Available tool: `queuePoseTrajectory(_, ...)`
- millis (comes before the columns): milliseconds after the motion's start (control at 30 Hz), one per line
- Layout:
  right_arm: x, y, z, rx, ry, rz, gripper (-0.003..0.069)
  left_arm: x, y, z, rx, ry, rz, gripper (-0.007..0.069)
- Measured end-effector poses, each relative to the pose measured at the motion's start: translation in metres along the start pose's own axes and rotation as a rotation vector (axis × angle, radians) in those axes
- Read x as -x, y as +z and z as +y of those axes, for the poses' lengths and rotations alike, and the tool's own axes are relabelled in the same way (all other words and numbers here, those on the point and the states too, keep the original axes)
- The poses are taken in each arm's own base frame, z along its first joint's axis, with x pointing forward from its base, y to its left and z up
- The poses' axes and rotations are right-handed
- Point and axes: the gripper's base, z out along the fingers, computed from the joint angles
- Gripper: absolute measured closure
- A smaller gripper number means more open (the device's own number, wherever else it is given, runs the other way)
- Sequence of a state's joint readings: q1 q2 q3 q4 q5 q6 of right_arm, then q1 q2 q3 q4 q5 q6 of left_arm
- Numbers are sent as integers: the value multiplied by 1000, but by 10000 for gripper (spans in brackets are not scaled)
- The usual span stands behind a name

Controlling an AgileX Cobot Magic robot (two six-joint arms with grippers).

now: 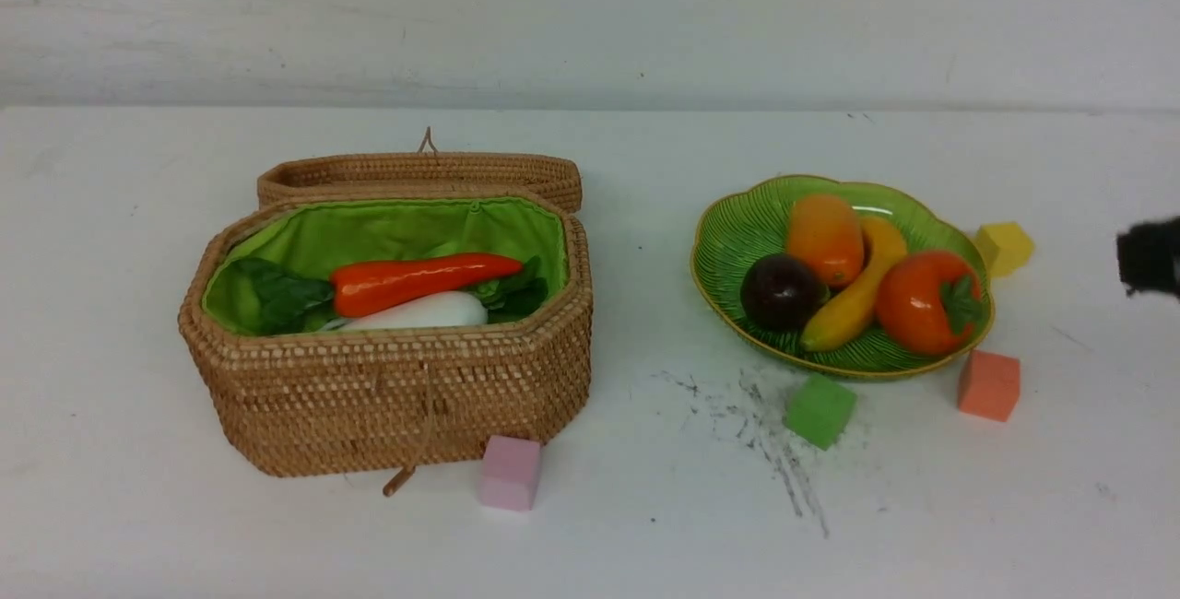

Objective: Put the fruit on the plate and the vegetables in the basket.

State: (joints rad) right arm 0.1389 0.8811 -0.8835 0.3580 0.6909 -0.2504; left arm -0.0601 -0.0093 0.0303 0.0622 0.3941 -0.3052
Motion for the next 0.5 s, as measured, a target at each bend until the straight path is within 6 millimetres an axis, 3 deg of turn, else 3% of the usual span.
queuePoseTrajectory(33,-3,0,0,-4,1,-9,667,0,0,0,0,0,0,386)
queuePoseTrajectory(100,-32,0,-6,-50,13,-103,667,0,0,0,0,0,0,386)
queuePoseTrajectory(233,-70,5,-15,-110,32,-211,667,0,0,0,0,0,0,386)
queuePoseTrajectory(500,-131,26,-24,-143,61,-101,664,0,0,0,0,1,0,386)
